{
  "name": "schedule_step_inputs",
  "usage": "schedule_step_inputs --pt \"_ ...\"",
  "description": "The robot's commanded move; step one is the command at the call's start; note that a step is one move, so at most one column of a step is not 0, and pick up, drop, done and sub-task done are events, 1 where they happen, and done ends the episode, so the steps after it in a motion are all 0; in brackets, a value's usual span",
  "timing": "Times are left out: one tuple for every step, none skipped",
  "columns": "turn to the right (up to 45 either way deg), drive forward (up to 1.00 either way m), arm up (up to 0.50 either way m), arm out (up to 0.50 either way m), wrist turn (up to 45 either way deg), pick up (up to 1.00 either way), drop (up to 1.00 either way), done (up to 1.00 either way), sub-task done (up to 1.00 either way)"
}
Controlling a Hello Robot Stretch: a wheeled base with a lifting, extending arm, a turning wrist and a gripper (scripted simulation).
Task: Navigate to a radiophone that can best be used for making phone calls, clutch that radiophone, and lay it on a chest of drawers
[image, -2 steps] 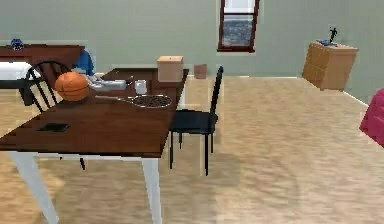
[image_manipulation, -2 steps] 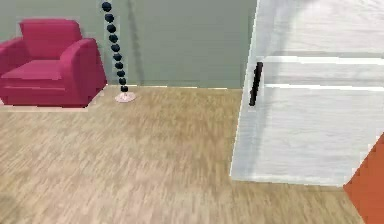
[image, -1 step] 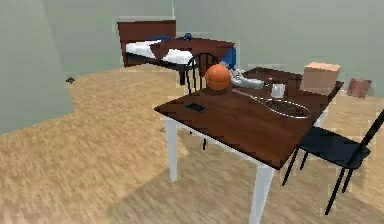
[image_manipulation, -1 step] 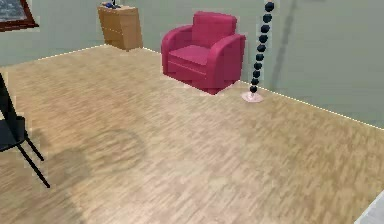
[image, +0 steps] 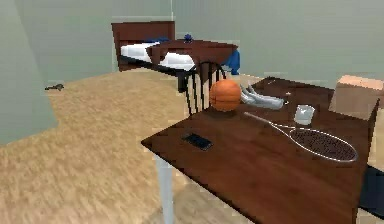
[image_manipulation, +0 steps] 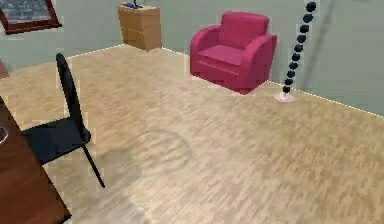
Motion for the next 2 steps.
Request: schedule_step_inputs --pt "-45.0 0.00 0.00 0.00 0.0 0.00 0.00 0.00 0.00" --pt "-39.0 0.00 0.00 0.00 0.0 0.00 0.00 0.00 0.00"
